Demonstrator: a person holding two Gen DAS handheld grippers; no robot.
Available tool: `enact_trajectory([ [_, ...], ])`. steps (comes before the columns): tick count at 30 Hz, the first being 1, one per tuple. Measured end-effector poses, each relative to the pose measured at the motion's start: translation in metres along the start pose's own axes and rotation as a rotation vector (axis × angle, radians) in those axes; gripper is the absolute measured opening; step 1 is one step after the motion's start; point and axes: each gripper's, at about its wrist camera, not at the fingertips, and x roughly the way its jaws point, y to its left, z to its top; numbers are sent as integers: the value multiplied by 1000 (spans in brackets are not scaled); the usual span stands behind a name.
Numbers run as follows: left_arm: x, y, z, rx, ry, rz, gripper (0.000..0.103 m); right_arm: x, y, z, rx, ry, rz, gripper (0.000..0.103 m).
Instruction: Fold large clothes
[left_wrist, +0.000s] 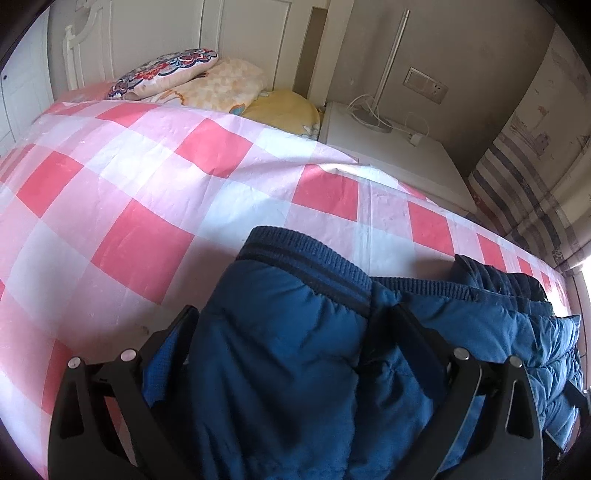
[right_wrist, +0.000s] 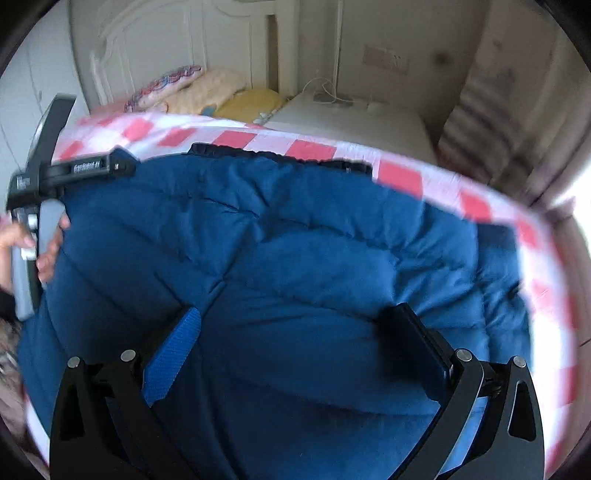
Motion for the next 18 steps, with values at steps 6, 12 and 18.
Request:
enact_trajectory([
  [6, -1, 0, 0, -1, -3, 1, 101, 4, -5, -3, 27, -15, 30, 99],
  [12, -28, -20, -2, 78, -94, 146, 100, 5, -3, -3, 36, -33, 35, 99],
  [18, -94, -80, -39, 276, -219, -68, 101, 2, -3, -8, 32, -36, 28, 99],
])
